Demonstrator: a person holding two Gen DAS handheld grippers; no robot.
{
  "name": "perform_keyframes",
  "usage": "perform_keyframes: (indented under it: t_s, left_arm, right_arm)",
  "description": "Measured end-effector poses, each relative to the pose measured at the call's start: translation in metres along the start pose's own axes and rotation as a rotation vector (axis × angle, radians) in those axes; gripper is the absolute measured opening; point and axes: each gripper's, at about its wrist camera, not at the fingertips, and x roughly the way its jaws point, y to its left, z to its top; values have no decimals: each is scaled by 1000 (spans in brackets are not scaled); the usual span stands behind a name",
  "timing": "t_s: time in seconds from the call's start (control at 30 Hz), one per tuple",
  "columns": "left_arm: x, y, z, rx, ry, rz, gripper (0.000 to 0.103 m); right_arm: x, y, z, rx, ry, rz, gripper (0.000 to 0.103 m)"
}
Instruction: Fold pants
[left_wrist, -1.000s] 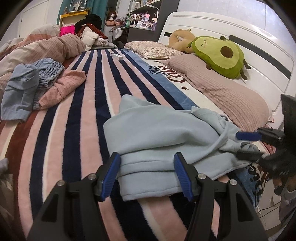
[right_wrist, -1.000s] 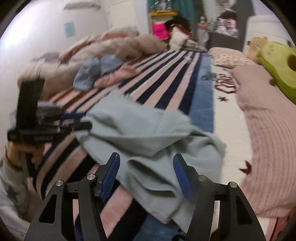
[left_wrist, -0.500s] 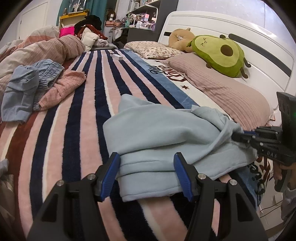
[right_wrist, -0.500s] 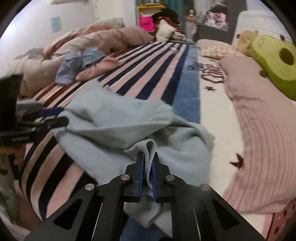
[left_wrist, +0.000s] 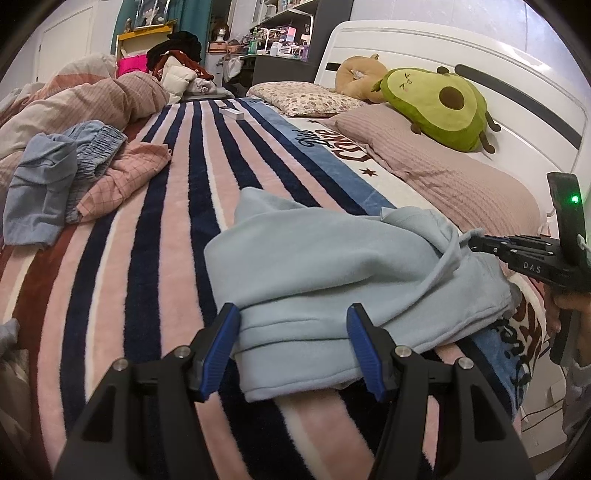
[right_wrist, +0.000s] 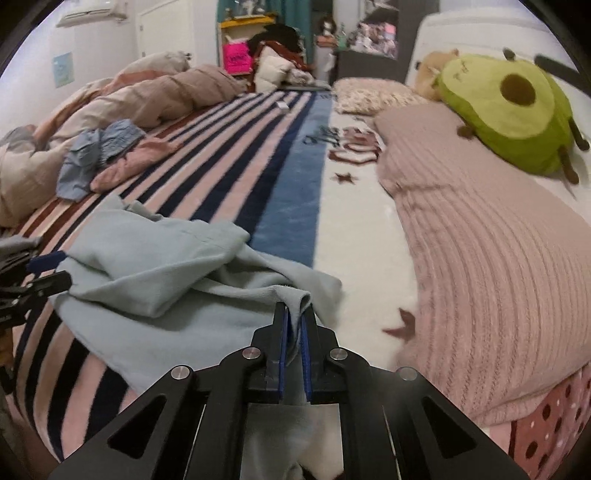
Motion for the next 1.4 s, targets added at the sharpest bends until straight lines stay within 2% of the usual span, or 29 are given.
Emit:
perform_keyframes:
  t_s: [0.07,0.13,0.17,0.23,0.37,0.47,0.53,0.57,0.67,0.73,0.87,0.9,0.93,0.97,1.07,1.2,1.3,1.4]
  left_arm:
    - [1,-1,-1,4,1,5,56]
    - [2,1,-2,3,6,13,56]
    - [3,1,-3,1,7,12,56]
    - [2,2,-2,-3,6,6,56]
    - [-5,5,1,-17,-11,-7,56]
    - [-16,10,4,-35,-36,-5,56]
    - [-24,13,5,-41,-53,-2,56]
    - [-27,14,5,-42,-57,-1,56]
    - [-34,15,3,-42,-68,-2,56]
    - [-37,16,2,-45,-71,-7,56]
    - [-38,19,-1,-50,-74,-19,56]
    - [-38,20,-1,-52,-72,-22,56]
    - [-37,22,-2,-55,-71,-25,56]
    - [-37,22,-2,-57,-70,-26,56]
    - [-37,23,-3,-63,-71,-32,56]
    - [-39,19,-3,-55,-74,-35,56]
    - [-37,14,-4,-48,-66,-37,56]
    - [-32,8,-6,-39,-50,-36,56]
  right_arm:
    - [-1,-5,-2,16,-2,-40,2]
    - [-4,-15,-3,26,-29,-131,3]
    - [-6,-25,-3,57,-31,-123,5]
    - [-13,-40,-4,127,-37,-32,5]
    - [-28,-32,-2,83,-59,33,12]
    - [-29,-15,4,58,-53,136,25]
    - [-23,1,11,28,-47,172,31]
    - [-17,8,17,19,-45,179,39]
    - [3,29,29,-4,-18,177,56]
    - [20,37,34,11,14,170,58]
    - [44,47,32,30,54,189,57]
    - [45,49,30,25,46,189,51]
    - [45,50,29,20,34,194,25]
    - [42,52,28,15,21,197,10]
    - [25,52,25,7,-52,180,8]
    - [-9,40,18,60,-128,177,8]
    - [-25,31,8,97,-142,165,8]
    - [-29,20,-7,152,-114,150,11]
